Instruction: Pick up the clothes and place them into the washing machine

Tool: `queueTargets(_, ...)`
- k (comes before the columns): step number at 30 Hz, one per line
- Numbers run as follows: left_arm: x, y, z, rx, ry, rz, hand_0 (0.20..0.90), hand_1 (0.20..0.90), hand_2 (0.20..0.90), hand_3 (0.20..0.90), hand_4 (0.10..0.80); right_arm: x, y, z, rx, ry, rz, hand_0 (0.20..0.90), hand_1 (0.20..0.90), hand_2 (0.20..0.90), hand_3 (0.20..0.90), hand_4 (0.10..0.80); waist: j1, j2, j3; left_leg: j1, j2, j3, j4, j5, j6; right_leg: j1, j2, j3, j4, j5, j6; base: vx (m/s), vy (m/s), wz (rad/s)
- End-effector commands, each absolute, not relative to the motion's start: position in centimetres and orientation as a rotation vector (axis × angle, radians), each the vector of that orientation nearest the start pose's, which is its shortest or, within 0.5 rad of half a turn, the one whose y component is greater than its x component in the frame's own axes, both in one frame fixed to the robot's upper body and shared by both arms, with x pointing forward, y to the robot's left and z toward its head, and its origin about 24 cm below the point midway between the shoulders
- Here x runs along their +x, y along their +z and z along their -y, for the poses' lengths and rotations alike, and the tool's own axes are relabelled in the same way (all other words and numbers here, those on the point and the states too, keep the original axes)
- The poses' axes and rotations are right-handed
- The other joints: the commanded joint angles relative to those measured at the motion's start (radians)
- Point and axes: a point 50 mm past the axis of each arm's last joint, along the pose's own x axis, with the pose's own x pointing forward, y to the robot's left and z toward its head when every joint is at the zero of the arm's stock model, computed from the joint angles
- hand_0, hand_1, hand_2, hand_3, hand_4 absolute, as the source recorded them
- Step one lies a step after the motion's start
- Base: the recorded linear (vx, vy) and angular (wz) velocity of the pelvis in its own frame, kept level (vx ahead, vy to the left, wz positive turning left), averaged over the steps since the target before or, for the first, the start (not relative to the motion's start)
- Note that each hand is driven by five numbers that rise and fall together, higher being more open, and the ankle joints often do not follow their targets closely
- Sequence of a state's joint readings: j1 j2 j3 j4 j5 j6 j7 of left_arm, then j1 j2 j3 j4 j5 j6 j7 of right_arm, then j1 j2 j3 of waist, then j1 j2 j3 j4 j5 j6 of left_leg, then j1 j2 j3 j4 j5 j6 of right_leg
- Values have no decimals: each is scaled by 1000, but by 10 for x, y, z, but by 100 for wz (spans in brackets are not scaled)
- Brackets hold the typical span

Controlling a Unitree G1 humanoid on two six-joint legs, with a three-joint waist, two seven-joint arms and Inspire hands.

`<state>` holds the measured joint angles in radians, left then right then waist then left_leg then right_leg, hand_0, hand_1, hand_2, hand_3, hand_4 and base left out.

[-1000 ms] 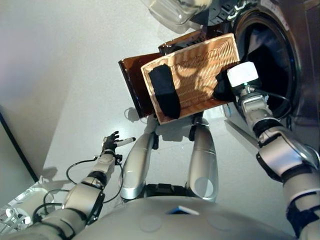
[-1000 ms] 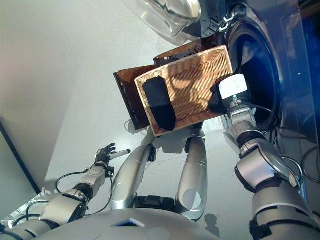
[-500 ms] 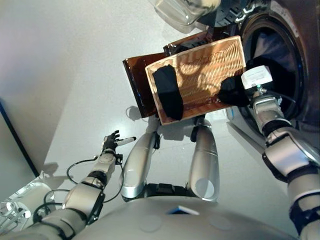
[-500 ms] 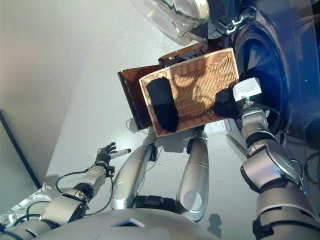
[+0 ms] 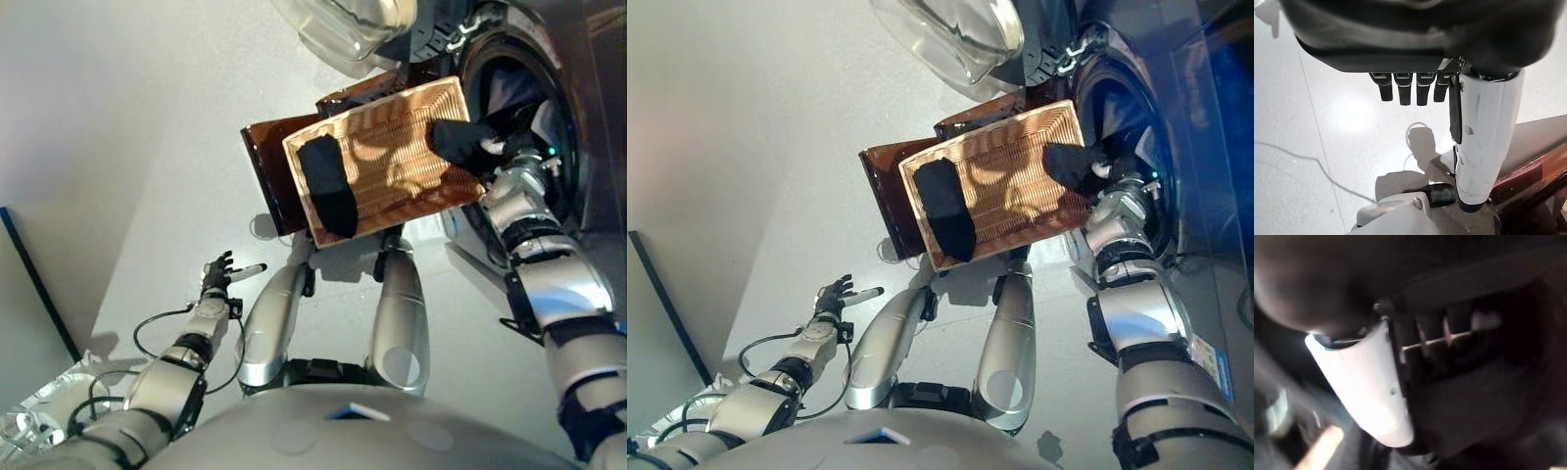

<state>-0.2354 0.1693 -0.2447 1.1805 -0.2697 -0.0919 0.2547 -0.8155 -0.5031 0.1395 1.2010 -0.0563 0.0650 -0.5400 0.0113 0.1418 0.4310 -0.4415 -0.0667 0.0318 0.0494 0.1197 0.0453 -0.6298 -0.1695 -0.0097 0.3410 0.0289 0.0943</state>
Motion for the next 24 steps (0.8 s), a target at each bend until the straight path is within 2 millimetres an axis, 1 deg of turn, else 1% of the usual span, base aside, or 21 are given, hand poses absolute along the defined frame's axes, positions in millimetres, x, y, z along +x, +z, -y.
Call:
queueTargets(1,157,-141,-225,237,369,-996,900,900,900,900,800,347,85,319,-159,-857,-182,200,200,200,200,300,-34,-1,-5,4,-2,0,147,-137,-92,70,10,6,-43,18,25,13,-9,-10)
queueTargets(2,155,-142,-226,239,372,-1008,900,900,900,900,800,348,83,315,-2,-859,-157,200,200,200,200,300,-34,0,-8,3,-2,1,143,-133,-92,68,11,8,-46,21,25,6,-6,-11)
queueTargets(3,155,-142,-226,239,372,-1008,900,900,900,900,800,348,83,315,-2,-859,-157,200,200,200,200,300,-34,0,-9,2,-2,2,143,-132,-92,68,11,8,-47,22,25,20,13,-10)
queueTargets(4,149,-144,-228,240,377,-1023,900,900,900,900,800,345,73,311,265,-864,-132,200,200,200,200,300,-36,11,-9,11,0,7,140,-139,-93,70,12,11,-42,11,23,30,17,-5)
queueTargets(5,147,-145,-229,241,376,-1029,900,900,900,900,800,343,68,310,420,-877,-113,200,200,200,200,300,-36,16,-12,14,0,9,136,-138,-94,69,12,13,-42,9,23,0,0,0)
queueTargets(6,147,-145,-229,242,376,-1029,900,900,900,900,800,343,68,311,422,-877,-112,200,200,200,200,300,-35,15,-14,11,-1,10,133,-132,-93,67,12,13,-46,16,23,28,22,-10)
queueTargets(7,144,-146,-226,231,368,-1037,900,900,900,900,800,341,61,307,691,-898,-69,200,200,200,200,300,-35,31,-19,20,0,14,121,-135,-96,67,13,16,-45,5,24,25,19,-16)
queueTargets(8,144,-147,-227,234,367,-1039,900,900,900,900,800,340,60,308,696,-898,-69,200,200,200,200,300,-32,29,-21,22,0,15,119,-135,-96,67,13,17,-44,4,24,48,14,-16)
queueTargets(11,137,-150,-221,219,342,-1060,900,900,900,900,800,337,52,305,1027,-922,19,200,200,200,200,300,-29,52,-31,30,-1,18,95,-120,-101,69,12,20,-54,5,23,27,13,-14)
queueTargets(12,135,-151,-219,212,333,-1066,900,900,900,900,800,338,53,305,1129,-931,55,200,200,200,200,300,-27,63,-35,37,-1,18,89,-123,-102,71,13,21,-52,-5,24,53,13,-16)
queueTargets(13,132,-154,-214,196,312,-1077,900,900,900,900,800,336,56,310,1274,-965,125,200,200,200,200,300,-24,79,-42,45,-2,16,74,-118,-105,75,10,23,-57,-9,24,57,2,-13)
queueTargets(14,132,-153,-214,198,311,-1077,900,900,900,900,800,336,55,311,1277,-965,127,200,200,200,200,300,-22,80,-43,46,-2,16,71,-116,-105,75,10,22,-59,-8,24,15,-4,-9)
queueTargets(16,128,-156,-208,184,281,-1094,900,900,900,900,800,333,64,325,1416,-1031,223,200,200,200,200,300,-18,105,-54,58,-7,12,52,-108,-109,80,6,24,-61,-19,24,39,0,-1)
queueTargets(17,127,-157,-206,180,269,-1097,900,900,900,900,800,330,68,333,1430,-1056,253,200,200,200,200,300,-17,114,-57,62,-9,11,45,-104,-110,82,5,24,-63,-20,24,31,5,2)
queueTargets(18,127,-156,-205,180,267,-1095,900,900,900,900,800,330,69,334,1429,-1057,256,200,200,200,200,300,-16,115,-57,58,-9,11,42,-95,-110,79,4,24,-67,-10,24,43,11,5)
queueTargets(19,127,-157,-202,174,250,-1097,900,900,900,900,800,324,81,353,1439,-1102,314,200,200,200,200,300,-15,129,-64,72,-12,7,35,-103,-110,85,2,24,-61,-28,25,41,8,5)
queueTargets(20,127,-157,-201,171,246,-1096,900,900,900,900,800,323,92,362,1436,-1110,355,200,200,200,200,300,-13,137,-66,74,-13,7,29,-100,-111,85,0,26,-62,-28,26,39,8,7)
queueTargets(21,128,-157,-200,169,243,-1094,900,900,900,900,800,323,93,364,1435,-1110,358,200,200,200,200,300,-12,140,-65,70,-13,8,27,-91,-111,81,0,26,-65,-17,25,0,6,7)
queueTargets(22,128,-157,-200,167,242,-1090,900,900,900,900,800,316,108,380,1413,-1132,424,200,200,200,200,300,-14,149,-68,77,-16,9,21,-91,-112,79,-2,28,-63,-19,26,25,-2,6)
queueTargets(23,128,-157,-199,168,238,-1088,900,900,900,900,800,313,119,389,1393,-1134,460,200,200,200,200,300,-13,154,-71,82,-16,8,16,-95,-113,80,-3,31,-60,-28,28,0,0,0)
queueTargets(24,129,-157,-198,167,235,-1087,900,900,900,900,800,313,121,390,1391,-1134,462,200,200,200,200,300,-12,157,-69,78,-16,9,15,-87,-112,76,-3,31,-63,-17,27,54,-6,1)
